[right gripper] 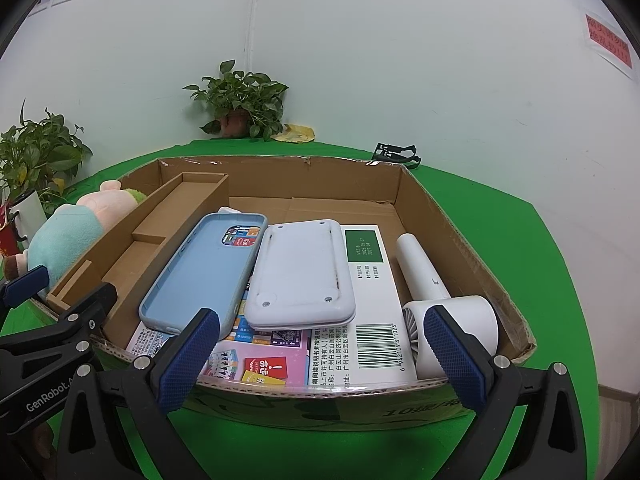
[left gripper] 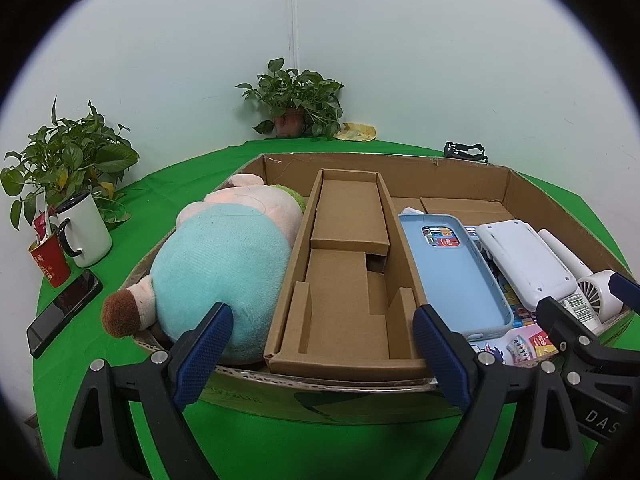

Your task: Organize objects

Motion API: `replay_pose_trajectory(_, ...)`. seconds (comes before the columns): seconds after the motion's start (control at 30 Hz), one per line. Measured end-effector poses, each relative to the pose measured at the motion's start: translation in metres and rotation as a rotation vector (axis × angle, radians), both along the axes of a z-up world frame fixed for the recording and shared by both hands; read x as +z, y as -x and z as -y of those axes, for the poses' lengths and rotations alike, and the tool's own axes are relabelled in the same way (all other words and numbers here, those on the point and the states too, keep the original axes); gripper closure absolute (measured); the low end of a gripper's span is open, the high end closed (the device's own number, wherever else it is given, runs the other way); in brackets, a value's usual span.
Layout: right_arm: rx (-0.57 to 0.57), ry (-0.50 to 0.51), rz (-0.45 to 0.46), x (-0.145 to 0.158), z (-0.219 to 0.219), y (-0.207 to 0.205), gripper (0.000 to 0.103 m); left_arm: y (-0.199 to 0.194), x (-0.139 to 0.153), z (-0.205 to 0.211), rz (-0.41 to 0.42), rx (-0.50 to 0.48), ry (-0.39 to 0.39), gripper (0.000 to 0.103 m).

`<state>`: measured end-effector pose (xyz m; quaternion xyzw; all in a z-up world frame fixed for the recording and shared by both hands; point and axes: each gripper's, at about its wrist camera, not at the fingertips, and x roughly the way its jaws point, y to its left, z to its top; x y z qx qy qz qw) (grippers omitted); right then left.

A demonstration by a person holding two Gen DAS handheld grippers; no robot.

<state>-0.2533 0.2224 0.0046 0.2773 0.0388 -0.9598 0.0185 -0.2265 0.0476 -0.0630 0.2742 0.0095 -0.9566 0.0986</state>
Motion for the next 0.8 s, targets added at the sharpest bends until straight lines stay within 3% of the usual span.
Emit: replay_pose_trajectory(0.8,0.002,-0.001,0.001,0.0020,0.0009,-0.0028,0.000,-0.0012,0.0008,-0.0002,-0.001,0.001,0.000,0.012)
